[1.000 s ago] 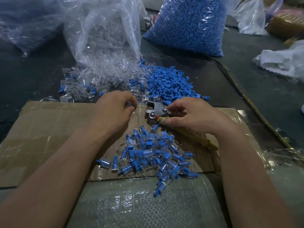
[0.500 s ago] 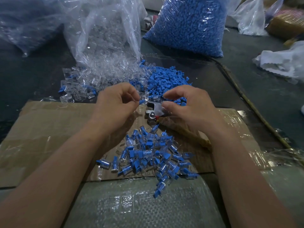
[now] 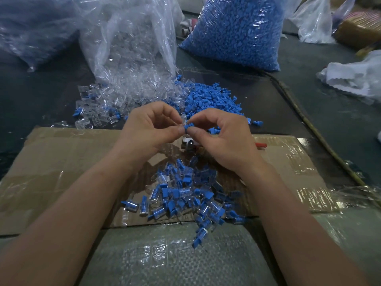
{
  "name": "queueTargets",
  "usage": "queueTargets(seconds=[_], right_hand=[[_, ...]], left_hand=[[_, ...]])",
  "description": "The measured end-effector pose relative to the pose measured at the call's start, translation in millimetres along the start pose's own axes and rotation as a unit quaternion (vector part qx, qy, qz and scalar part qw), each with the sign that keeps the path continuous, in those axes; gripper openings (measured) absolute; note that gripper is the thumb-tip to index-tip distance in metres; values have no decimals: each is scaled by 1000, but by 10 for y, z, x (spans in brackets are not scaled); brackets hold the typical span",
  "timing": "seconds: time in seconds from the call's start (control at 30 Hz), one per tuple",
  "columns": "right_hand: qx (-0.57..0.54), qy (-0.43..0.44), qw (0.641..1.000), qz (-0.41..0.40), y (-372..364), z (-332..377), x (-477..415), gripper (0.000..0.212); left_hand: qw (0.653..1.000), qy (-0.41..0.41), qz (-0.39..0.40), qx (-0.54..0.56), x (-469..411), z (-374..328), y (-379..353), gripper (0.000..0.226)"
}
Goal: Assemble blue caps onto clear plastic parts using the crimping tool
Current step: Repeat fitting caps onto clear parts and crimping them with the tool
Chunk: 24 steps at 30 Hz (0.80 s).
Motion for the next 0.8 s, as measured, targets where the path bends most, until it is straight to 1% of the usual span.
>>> queueTargets(seconds=[0.07,0.1,0.17,0.23,0.3,0.4,0.53,0.67,0.8], right_hand=[[-6,-3,1000,-25,38,-11,9,12],[-7,-10,999,-38,57,-22,13,16],[-23,-33,997,-66,93,-49,17,18],[-37,-48,994,-87,118,-65,17,19],[-33,-54,994,-88,118,-66,12,20],[-28,-49,995,-81,100,-53,9,23],[-34,-45,995,-85,100,-60,10,25],[-37,-50,995,-84,103,-53,14,24],[-76,-57,992,-84,95,-45,20,21]], left_hand=[[1000,12,7,24,5,-3,-9,11],[999,15,8,27,3,0,-11,10],[1000,15,7,17,-7,9,-12,5],[1000,17,4,11,-21,24,-4,11],[1000,15,2,5,-26,26,1,14],[1000,5,7,2,-17,13,-7,13],[1000,0,1,4,-7,-19,-8,19],[1000,-10,4,4,9,-45,-33,13],[1000,-5,1,2,-4,-23,-15,5]])
Point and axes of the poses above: each hand's wrist, its own x-axis away from the middle knuckle, its own y-axis out of the back of the hand, z = x × y, the point moved 4 cm from there along -x, towards the middle knuckle, and after that the axes turned 4 degrees about y, right-handed, at the moved point
